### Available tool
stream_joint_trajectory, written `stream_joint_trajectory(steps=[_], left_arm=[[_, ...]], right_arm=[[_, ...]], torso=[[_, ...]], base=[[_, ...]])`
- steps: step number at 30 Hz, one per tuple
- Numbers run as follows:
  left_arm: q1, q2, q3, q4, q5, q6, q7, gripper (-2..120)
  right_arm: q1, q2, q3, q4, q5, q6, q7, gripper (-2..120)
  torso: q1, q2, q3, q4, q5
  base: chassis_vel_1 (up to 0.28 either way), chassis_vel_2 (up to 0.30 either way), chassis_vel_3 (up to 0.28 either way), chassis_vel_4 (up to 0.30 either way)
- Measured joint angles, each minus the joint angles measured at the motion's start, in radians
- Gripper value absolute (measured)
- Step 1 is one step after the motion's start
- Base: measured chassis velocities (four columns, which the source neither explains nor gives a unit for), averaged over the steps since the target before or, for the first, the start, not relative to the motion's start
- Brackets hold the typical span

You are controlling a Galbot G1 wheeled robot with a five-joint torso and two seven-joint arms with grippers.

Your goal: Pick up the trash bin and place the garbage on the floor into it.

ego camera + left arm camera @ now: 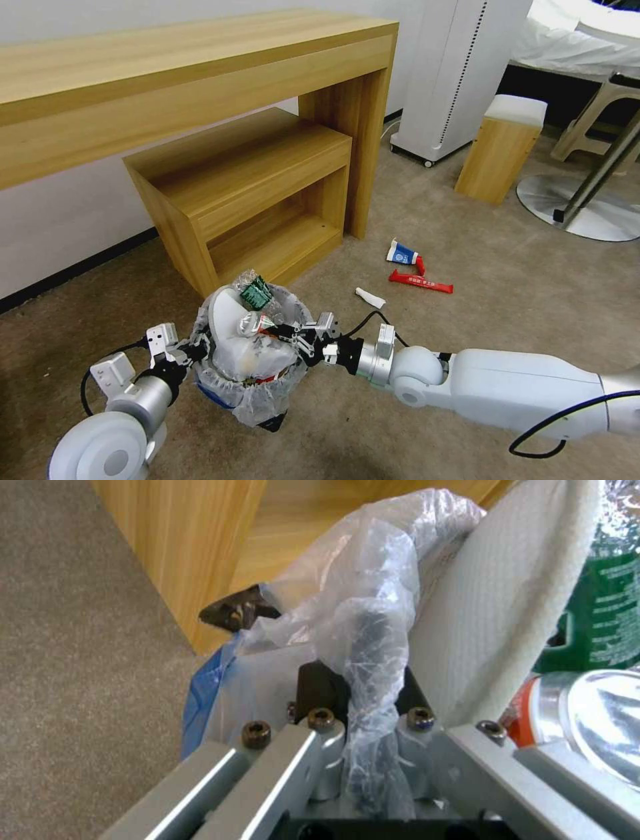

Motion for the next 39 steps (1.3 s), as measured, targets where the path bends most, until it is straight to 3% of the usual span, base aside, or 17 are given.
stream_joint_trajectory(steps=[8,9,14,16,20,22,24,26,33,39], left_arm=[[-0.005,0.000,0.003,0.016,-0.001,0.000,0.000,3],[-0.005,0.000,0.004,0.017,0.000,0.000,0.000,3],[-0.004,0.002,0.005,0.020,0.000,0.000,0.001,3],[-0.003,0.009,0.004,0.027,0.001,0.000,0.001,3],[-0.003,0.015,0.003,0.029,0.002,0.000,0.002,3],[-0.001,0.019,0.002,0.034,0.006,0.000,0.004,3],[-0.001,0.020,0.001,0.034,0.007,0.000,0.004,3],[0.000,0.021,-0.001,0.037,0.011,-0.001,0.007,3],[0.019,0.012,-0.011,0.038,0.042,-0.005,0.023,3],[0.052,-0.008,-0.027,0.027,0.076,-0.010,0.034,3]], right_arm=[[-0.018,-0.019,0.049,0.039,-0.003,-0.004,0.000,28],[-0.021,-0.024,0.061,0.051,-0.003,-0.005,0.002,37],[-0.036,-0.039,0.093,0.072,-0.003,-0.007,0.007,51],[-0.064,-0.055,0.145,0.096,-0.003,-0.013,0.017,62],[-0.101,-0.075,0.205,0.118,-0.003,-0.015,0.030,72],[-0.147,-0.110,0.284,0.151,-0.004,-0.012,0.054,84],[-0.152,-0.115,0.295,0.155,-0.004,-0.009,0.060,84],[-0.204,-0.153,0.367,0.176,-0.001,0.009,0.103,96],[-0.302,-0.210,0.505,0.188,-0.019,0.021,0.199,100],[-0.350,-0.217,0.614,0.168,-0.024,0.016,0.305,100]], torso=[[0.000,0.000,0.000,0.0000,0.0000],[0.000,0.000,0.000,0.0000,0.0000],[0.000,0.000,0.000,0.0001,0.0000],[0.000,0.000,0.000,0.0002,0.0000],[0.000,0.000,0.000,0.0003,0.0002],[0.000,0.000,0.000,-0.0001,0.0001],[0.000,0.000,0.000,-0.0001,0.0001],[0.000,0.000,0.000,0.0002,0.0001],[0.000,0.000,0.000,-0.0005,0.0002],[0.000,0.000,0.000,0.0006,0.0004]], base=[[0.000,0.000,0.000,0.000],[0.000,0.000,0.000,0.000],[0.000,0.000,0.000,0.000],[0.000,0.000,0.000,0.000],[0.000,0.000,0.000,0.000],[0.000,0.000,0.000,0.000],[0.000,0.000,0.000,0.000],[0.000,0.000,0.000,0.000],[0.000,0.000,0.000,0.000],[0.000,0.000,0.000,0.000]])
